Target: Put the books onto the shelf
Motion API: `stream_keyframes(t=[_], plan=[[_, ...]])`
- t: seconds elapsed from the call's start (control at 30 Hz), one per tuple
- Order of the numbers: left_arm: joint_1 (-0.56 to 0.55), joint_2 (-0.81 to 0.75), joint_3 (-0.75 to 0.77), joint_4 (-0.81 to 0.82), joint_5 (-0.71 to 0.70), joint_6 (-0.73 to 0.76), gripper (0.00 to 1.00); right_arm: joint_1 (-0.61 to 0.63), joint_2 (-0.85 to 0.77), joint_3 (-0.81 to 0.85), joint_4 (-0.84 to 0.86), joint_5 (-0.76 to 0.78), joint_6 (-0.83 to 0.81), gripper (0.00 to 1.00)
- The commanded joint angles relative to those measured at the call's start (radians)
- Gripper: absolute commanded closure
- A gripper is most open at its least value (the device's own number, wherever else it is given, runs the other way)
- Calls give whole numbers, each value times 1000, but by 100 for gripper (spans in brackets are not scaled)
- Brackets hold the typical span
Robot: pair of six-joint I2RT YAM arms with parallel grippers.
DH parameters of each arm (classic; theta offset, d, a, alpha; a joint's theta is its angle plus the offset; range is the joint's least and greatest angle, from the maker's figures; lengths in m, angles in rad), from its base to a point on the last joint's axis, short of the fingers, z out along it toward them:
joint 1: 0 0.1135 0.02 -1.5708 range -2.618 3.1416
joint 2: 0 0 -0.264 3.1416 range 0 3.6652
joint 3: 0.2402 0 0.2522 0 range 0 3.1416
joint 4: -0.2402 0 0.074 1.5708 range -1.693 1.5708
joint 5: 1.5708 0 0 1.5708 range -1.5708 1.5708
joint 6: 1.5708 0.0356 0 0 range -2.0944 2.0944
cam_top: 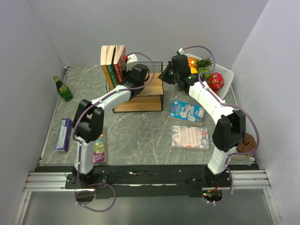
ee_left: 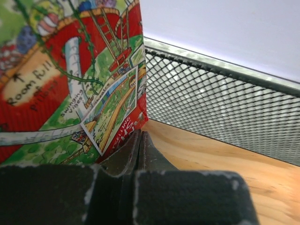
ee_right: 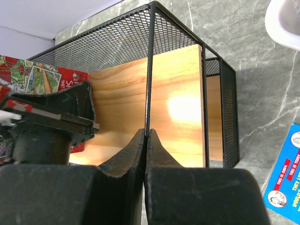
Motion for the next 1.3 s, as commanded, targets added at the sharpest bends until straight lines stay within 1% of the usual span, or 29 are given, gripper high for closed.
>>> stream_keyframes(t=[0.0, 0.07, 0.23, 0.43, 0.53, 0.67, 0.9, 1.03, 1.1, 1.27], plan=[[1, 21, 36, -1, -134, 102, 99, 9, 15, -35, -120, -42, -26, 100], [5, 20, 26, -14, -159, 96, 99, 11, 15, -35, -120, -47, -23, 100], [25, -12, -15, -28, -120, 24, 99, 9, 12, -37, -117, -45, -23, 100], [31, -8, 5, -57, -114, 2, 99, 8, 11, -43, -115, -44, -25, 100], [30, -6, 17, -76, -129, -7, 99, 9, 11, -43, -115, -44, -25, 100], [40, -11, 16, -103, -157, -28, 95, 9, 12, -44, -114, -44, -23, 100], [47, -12, 25, -149, -192, -57, 93, 9, 14, -48, -114, -44, -23, 100], [48, -26, 10, -125, -171, -53, 94, 8, 18, -44, -114, -47, -21, 100], [47, -37, 6, -123, -139, -53, 95, 9, 20, -43, -114, -47, -21, 100], [33, -66, -3, -90, -77, -34, 92, 8, 20, -37, -118, -47, -25, 100]])
